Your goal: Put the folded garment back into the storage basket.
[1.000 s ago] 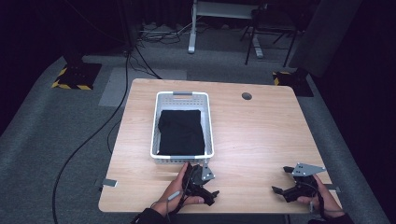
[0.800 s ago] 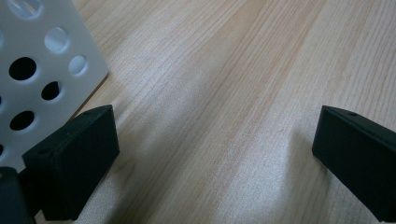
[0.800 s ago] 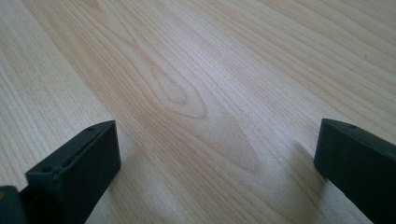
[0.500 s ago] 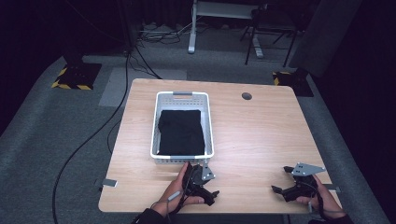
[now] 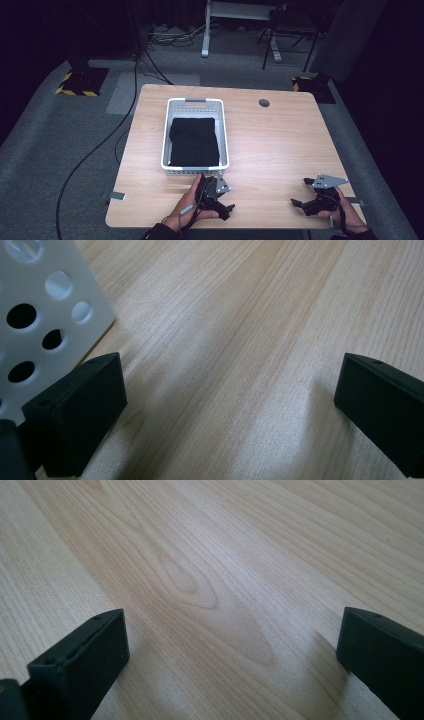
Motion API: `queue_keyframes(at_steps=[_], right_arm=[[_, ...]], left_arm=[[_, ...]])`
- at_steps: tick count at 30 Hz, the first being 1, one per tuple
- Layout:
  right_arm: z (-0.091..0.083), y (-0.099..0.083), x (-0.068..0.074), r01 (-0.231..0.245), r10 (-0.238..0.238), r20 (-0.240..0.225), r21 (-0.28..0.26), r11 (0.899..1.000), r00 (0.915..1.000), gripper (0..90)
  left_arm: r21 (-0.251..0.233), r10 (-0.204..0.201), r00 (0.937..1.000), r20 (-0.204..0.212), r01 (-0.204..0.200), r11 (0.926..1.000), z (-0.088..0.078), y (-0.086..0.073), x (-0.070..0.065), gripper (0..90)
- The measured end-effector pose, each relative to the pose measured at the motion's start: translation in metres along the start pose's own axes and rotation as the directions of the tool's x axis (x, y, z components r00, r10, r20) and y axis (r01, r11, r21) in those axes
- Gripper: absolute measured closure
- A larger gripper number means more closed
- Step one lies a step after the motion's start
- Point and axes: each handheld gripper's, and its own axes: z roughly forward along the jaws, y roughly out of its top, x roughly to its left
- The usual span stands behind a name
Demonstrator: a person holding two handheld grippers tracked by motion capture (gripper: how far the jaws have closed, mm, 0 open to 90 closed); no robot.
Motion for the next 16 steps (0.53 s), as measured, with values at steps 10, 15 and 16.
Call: queue_keyframes(at_steps=[10,15,16], right_arm=[[0.0000,0.0001,-0.0006,0.005,-0.005,-0.006,0.001,1.000,1.0000,0.5],[0.0001,0.0002,-0.0009,0.005,-0.005,-0.007,0.001,1.000,1.0000,0.5],[0.0001,0.0002,-0.0009,0.004,-0.004,-0.007,0.000,1.000,1.0000,0.5]], left_arm=[[0.000,-0.002,1.0000,0.001,0.002,1.0000,0.0007,0.0007,0.0001,0.2],[0.002,0.001,1.0000,0.003,-0.001,1.0000,0.0010,0.0012,0.0003,0.2],[0.002,0.001,1.0000,0.003,-0.001,1.0000,0.0010,0.0012,0.0003,0.2]])
